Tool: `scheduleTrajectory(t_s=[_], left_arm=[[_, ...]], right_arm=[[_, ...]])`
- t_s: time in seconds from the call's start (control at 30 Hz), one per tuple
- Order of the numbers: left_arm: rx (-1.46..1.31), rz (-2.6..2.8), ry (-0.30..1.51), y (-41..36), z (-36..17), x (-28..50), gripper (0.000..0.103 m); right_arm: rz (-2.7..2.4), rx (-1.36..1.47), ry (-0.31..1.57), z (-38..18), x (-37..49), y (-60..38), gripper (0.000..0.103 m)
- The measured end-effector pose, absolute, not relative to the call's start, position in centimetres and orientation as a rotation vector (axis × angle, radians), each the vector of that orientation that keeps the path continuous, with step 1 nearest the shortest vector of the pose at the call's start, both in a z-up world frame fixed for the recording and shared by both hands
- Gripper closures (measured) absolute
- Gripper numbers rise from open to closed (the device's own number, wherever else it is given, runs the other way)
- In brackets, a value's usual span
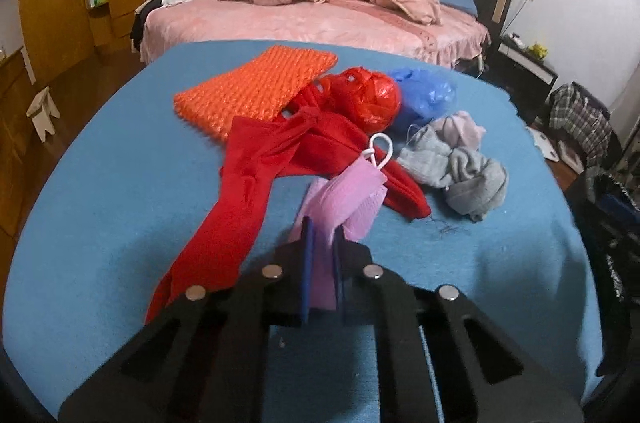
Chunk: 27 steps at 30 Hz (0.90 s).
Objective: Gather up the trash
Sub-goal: 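Grasp the pink mask with the left tool while the right tool grasps the grey sock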
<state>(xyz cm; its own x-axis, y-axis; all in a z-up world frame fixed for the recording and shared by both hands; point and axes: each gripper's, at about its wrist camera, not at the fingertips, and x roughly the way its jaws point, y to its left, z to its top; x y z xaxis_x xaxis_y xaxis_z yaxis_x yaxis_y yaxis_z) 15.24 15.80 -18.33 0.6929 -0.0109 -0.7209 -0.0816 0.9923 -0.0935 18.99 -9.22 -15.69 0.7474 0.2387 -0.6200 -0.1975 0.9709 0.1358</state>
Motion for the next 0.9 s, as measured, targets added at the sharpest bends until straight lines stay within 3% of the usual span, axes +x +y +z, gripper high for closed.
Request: scheduleTrajectory(t_s=[0.23, 0.7, 0.8, 0.9], left_arm=[[-0.171, 0.019, 0.761, 15.6, -17.6, 13.9, 0.101], [-0.195, 0.133, 0.731, 17.1, -17.2, 13.8, 0.102], [-0.186, 0.129, 0.725, 16.9, -17.2, 13.7, 0.102], [-0.183, 0.124, 0.727, 16.9, -17.3, 13.7, 0.102]], right_arm=[[0.271, 0.043, 0.689, -16.2, 19.8, -7.3, 0.007], [0.352, 0.019, 0.750, -17.6, 22.3, -3.6, 0.029], [0.357, 0.015, 0.765, -17.9, 22.8, -3.0, 0.036], [0.387, 0.020, 0.777, -18.1, 23.1, -2.7, 0.053]])
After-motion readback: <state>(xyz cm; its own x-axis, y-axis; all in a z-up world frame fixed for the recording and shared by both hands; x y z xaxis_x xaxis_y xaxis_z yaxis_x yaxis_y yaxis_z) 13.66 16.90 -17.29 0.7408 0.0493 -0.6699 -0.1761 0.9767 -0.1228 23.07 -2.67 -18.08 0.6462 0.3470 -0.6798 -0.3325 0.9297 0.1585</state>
